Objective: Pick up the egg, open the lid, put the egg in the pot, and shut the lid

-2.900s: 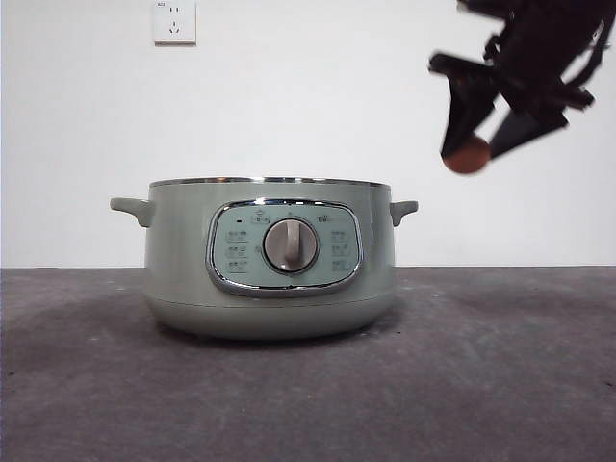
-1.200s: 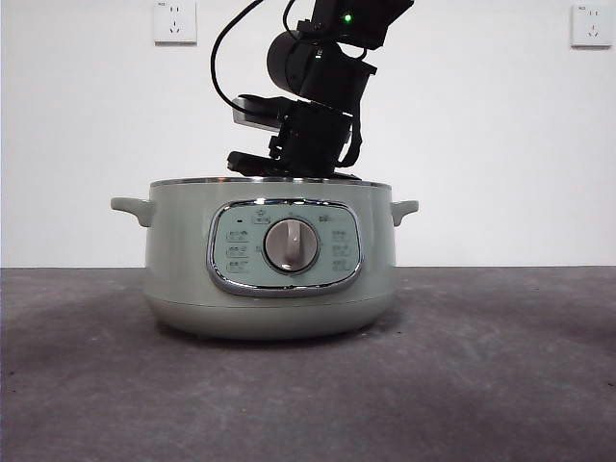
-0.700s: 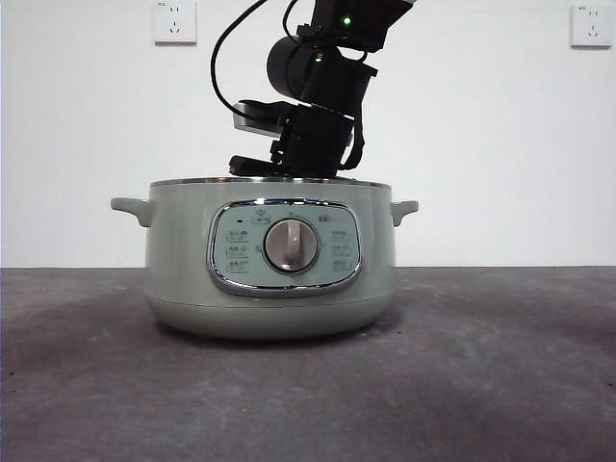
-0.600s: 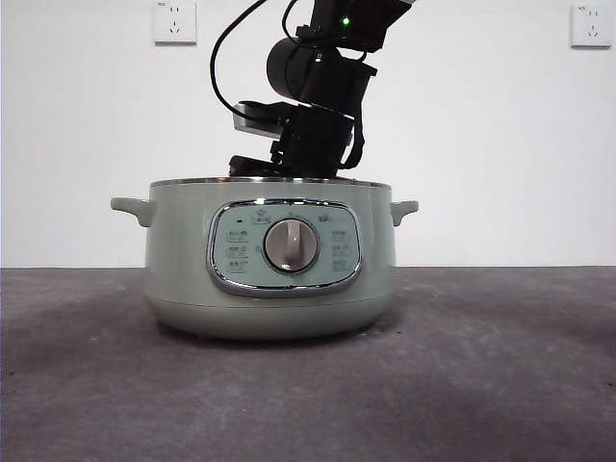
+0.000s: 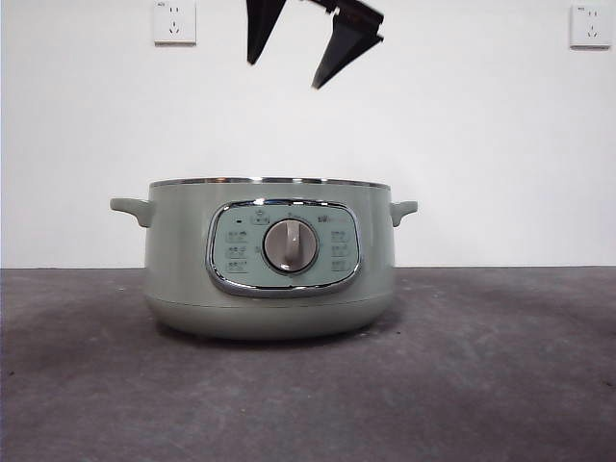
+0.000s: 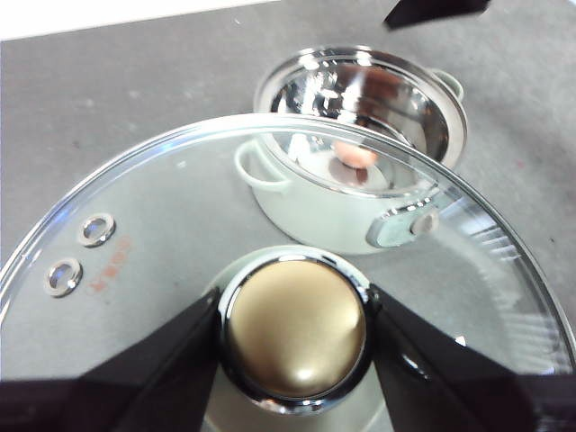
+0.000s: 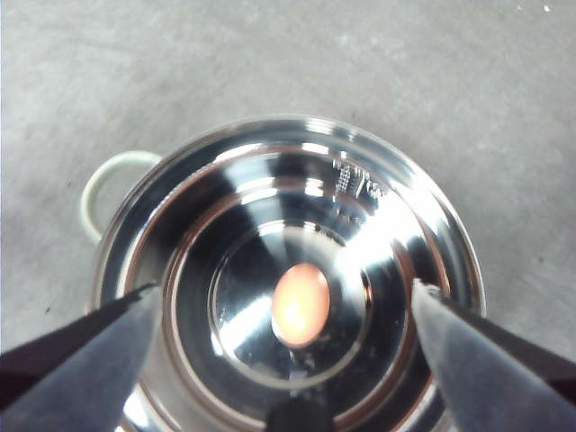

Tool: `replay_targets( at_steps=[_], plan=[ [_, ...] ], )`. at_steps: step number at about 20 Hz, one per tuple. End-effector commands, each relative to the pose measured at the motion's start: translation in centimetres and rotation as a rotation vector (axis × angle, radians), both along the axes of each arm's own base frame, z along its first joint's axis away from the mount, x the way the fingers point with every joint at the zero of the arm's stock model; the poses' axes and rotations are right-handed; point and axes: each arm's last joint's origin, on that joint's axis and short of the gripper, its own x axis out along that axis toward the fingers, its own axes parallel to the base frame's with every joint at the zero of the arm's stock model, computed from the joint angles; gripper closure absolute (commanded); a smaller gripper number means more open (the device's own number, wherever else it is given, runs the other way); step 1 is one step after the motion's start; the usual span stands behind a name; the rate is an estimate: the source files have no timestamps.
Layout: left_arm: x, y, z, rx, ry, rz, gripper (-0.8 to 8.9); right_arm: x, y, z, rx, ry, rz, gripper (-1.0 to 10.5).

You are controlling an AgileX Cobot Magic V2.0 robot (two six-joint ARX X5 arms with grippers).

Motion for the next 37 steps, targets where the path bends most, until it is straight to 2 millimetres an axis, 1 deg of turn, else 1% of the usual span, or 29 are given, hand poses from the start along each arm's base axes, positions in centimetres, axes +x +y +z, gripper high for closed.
replay_targets(
  at_steps=[1,4,6,7,8,11,14,17,20,22,26,28,31,35,37],
  plan=[
    [0.3,-0.2,0.6,-0.004,-0.054,-0.034,8.22,-1.3,-1.0,1.6,0.012,-0.007,-0.020,4.9],
    [0.8,-0.4,0.7,-0.006,-0.063,-0.058,8.22,-3.5,-2.6,4.5,0.058,-0.055,-0.032,6.8],
    [1.2,-0.5,0.7,-0.006,-0.061,-0.069,8.22,-5.5,-4.0,6.7,0.089,-0.096,-0.032,8.1],
    [1.4,-0.6,0.8,-0.007,-0.063,-0.073,8.22,-6.6,-4.8,7.7,0.100,-0.114,-0.030,9.1],
    [1.8,-0.7,0.8,-0.007,-0.066,-0.077,8.22,-7.8,-5.7,8.5,0.104,-0.131,-0.022,9.6],
    [3.2,-1.0,0.9,-0.013,-0.066,-0.096,8.22,-11.6,-8.5,10.1,0.110,-0.158,-0.010,9.6],
    [5.1,-1.7,1.0,-0.048,-0.066,-0.164,8.22,-15.5,-11.3,10.4,0.089,-0.170,-0.019,9.6],
    [7.5,-2.4,0.8,-0.051,-0.057,-0.193,8.22,-18.8,-13.9,9.3,0.058,-0.164,-0.038,9.6],
    [10.0,-3.8,0.4,-0.052,-0.047,-0.245,8.22,-21.5,-15.8,7.3,0.036,-0.132,-0.038,9.6],
    [11.6,-5.0,0.2,-0.058,-0.057,-0.283,8.22,-22.8,-16.8,5.7,0.020,-0.105,-0.042,9.6],
    [14.7,-8.0,0.3,-0.059,-0.086,-0.355,8.22,-24.6,-18.1,1.9,-0.012,-0.019,-0.073,9.6],
    [16.3,-9.5,0.5,-0.032,-0.084,-0.353,8.22,-25.4,-18.6,-0.1,-0.032,0.025,-0.088,9.6],
    [19.5,-11.7,0.4,-0.013,-0.077,-0.369,8.22,-26.4,-19.4,-2.8,-0.046,0.081,-0.120,9.6],
    [23.6,-13.7,-0.8,-0.006,-0.055,-0.370,8.22,-28.2,-20.7,-4.8,-0.016,0.102,-0.172,9.6],
    [25.1,-14.4,-1.9,-0.006,-0.054,-0.370,8.22,-29.3,-21.5,-4.8,0.022,0.078,-0.201,9.6]
  ],
)
